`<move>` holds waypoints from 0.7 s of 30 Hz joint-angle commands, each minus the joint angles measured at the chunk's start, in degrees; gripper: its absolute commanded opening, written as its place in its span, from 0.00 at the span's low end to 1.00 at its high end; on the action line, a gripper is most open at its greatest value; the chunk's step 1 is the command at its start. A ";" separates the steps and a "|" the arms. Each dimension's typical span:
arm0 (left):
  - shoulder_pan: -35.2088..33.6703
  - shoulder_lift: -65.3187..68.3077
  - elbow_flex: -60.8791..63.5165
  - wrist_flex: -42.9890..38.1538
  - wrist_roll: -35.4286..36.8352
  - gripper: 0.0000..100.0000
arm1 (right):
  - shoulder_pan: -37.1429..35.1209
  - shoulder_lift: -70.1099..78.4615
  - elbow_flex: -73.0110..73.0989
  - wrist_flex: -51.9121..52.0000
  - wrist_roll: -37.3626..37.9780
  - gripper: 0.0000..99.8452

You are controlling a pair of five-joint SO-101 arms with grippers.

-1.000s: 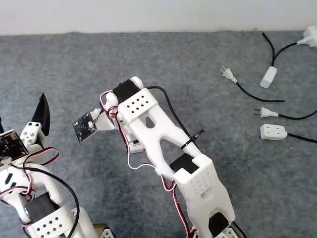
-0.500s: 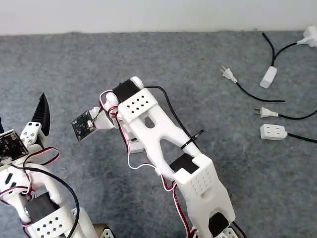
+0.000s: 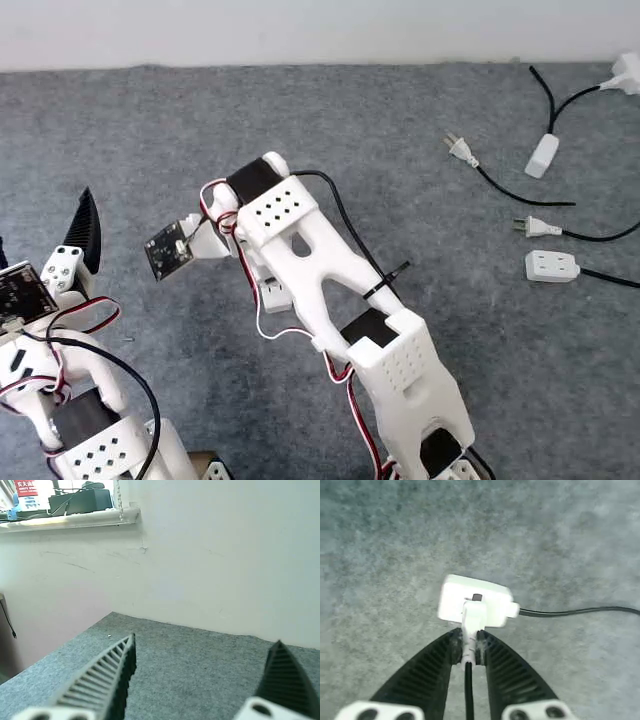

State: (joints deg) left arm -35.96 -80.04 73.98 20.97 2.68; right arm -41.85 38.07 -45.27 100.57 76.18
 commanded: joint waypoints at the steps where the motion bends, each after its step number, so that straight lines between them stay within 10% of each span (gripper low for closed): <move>1: -0.18 -0.62 -0.75 -1.76 0.62 0.40 | 0.13 -1.98 -5.80 2.33 -0.88 0.01; 21: -0.18 -0.62 -0.75 -1.76 0.70 0.40 | 0.22 -5.85 1.32 2.68 -0.97 0.01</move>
State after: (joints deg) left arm -35.96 -80.04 73.98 20.97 2.68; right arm -42.02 37.36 -44.92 100.66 75.91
